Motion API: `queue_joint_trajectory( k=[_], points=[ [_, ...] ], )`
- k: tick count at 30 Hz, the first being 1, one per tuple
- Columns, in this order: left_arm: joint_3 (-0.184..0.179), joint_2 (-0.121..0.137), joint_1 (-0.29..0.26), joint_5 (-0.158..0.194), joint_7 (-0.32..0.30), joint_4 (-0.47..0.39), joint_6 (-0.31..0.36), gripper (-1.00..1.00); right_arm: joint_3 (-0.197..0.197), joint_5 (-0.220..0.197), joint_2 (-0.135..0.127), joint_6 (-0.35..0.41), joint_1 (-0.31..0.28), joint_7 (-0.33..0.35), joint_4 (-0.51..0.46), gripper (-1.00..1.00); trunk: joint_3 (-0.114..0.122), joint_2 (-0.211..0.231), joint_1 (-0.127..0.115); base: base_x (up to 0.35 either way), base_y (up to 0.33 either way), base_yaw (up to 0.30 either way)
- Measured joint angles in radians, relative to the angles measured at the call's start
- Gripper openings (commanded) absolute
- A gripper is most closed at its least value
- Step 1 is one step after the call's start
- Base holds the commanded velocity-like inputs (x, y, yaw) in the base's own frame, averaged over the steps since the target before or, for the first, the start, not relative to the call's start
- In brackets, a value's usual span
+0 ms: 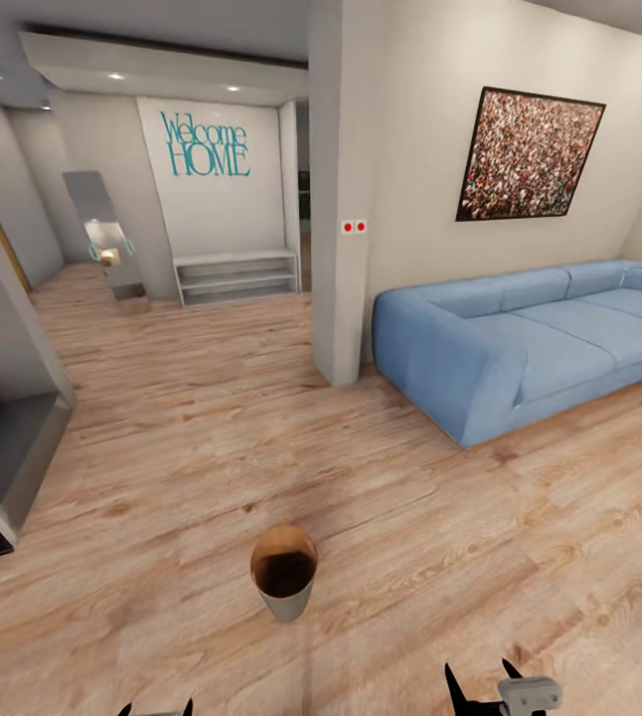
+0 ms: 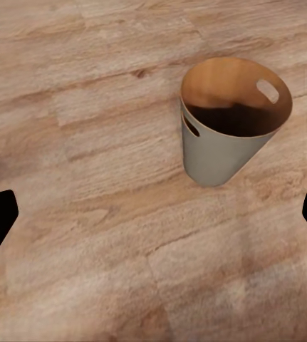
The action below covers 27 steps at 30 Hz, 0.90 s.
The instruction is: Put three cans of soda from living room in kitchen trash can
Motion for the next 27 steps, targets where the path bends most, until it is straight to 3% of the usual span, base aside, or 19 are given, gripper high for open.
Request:
queue_joint_trajectory(
  k=[27],
  points=[
    [-0.006, -0.001, 0.001, -0.004, 0.005, 0.005, -0.001, 1.00, 0.003, 0.000, 0.008, -0.003, 0.000, -0.003, 0.003, 1.00, -0.011, 0.000, 0.000, 0.000, 0.000, 0.199]
  ],
)
